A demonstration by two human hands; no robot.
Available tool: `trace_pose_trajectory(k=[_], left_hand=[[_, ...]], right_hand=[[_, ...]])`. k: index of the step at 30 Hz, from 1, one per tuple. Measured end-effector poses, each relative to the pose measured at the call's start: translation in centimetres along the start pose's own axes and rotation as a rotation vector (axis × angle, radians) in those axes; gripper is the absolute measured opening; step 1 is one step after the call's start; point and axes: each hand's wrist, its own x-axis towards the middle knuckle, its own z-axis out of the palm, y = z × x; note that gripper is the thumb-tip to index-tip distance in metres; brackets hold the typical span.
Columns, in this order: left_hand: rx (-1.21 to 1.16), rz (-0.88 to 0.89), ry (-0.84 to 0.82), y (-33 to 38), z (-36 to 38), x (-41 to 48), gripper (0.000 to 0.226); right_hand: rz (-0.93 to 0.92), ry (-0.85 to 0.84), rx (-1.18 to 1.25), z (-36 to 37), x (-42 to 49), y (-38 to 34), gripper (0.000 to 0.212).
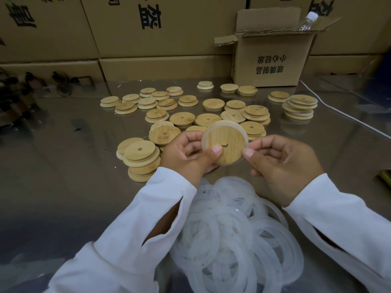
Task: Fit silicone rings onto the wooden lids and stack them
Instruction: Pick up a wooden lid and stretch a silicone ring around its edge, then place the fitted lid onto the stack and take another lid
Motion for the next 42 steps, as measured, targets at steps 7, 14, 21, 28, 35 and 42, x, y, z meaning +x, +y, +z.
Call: trace_pose_trajectory(k=[7,14,21,28,35,42], left_hand=[[-0.031,-0.052,0.004,-0.2,-0.2,0.2,0.018],[-0.045,-0.110,0.000,-0.3,-0.2,0.2,0.018],[-0.039,-0.069,0.022,0.0,0.1,0.1,0.018],[-0.031,-0.112,-0.008,-0.1,-0.2,0.2,0.018],[-0.086,-0.162,-0.019,-0.1,-0.4,0.4,0.018],[-0.051,-0.181,-0.073,-0.2,-0.1,0.1,0.025]], right_hand=[[0.022,-0.065,-0.008,-0.3,0.2,0.2,0.019],[0.075,-0.064,0.026,-0.1,0.2,-0.1,0.022],[0.134,-0.064,-0.023,0.0,0.2,-0.4,0.025],[0.124,-0.034,-0.017,-0.2,0.3,0.3,0.025],[0.216,-0.048,0.078,-0.4,0.6,0.5,0.032],[0.199,-0.109,0.005,-0.8,1.3,1.0,0.005]])
